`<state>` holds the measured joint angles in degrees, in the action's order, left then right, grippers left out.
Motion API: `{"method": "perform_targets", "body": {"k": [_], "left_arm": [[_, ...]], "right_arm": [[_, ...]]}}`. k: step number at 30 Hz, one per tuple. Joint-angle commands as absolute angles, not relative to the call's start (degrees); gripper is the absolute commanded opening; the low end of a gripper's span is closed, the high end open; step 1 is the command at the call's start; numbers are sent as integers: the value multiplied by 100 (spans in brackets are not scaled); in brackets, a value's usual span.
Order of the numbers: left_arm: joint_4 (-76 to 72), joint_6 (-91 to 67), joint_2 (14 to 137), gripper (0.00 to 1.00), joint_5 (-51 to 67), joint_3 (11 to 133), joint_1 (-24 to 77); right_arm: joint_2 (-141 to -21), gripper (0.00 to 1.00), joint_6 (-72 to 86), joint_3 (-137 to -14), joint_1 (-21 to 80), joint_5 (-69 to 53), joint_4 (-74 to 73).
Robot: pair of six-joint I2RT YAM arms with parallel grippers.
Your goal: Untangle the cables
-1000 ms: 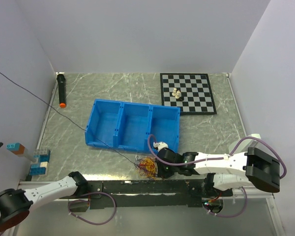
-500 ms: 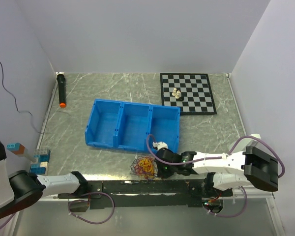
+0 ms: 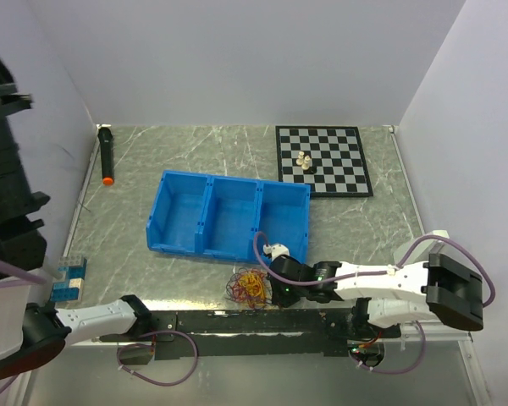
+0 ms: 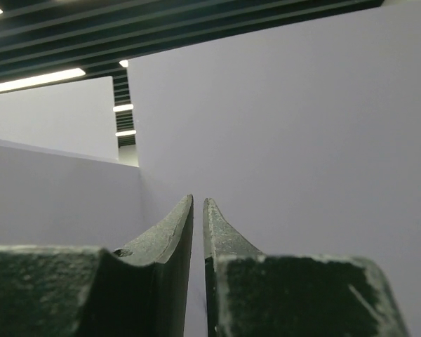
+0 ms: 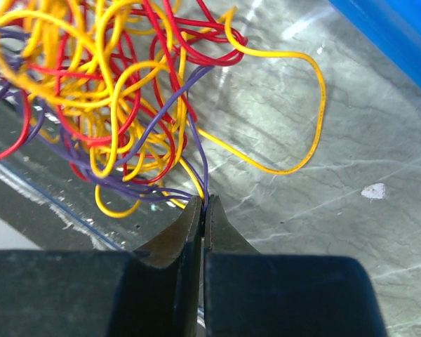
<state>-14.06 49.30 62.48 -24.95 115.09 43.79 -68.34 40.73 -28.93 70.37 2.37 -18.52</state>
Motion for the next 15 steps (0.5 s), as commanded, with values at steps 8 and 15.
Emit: {"method": "perform_targets", "body": {"k": [8,15], "left_arm": [[-2425,5308,6091,17,-2013,10477,4351],[-727,4880,6161,32,-2169,10450,4351]], "right_arm": [[-6328,0,3876,-2795,7119,193,-1609],[-6162,0,3893,-2698,7128,237,-1591]]}}
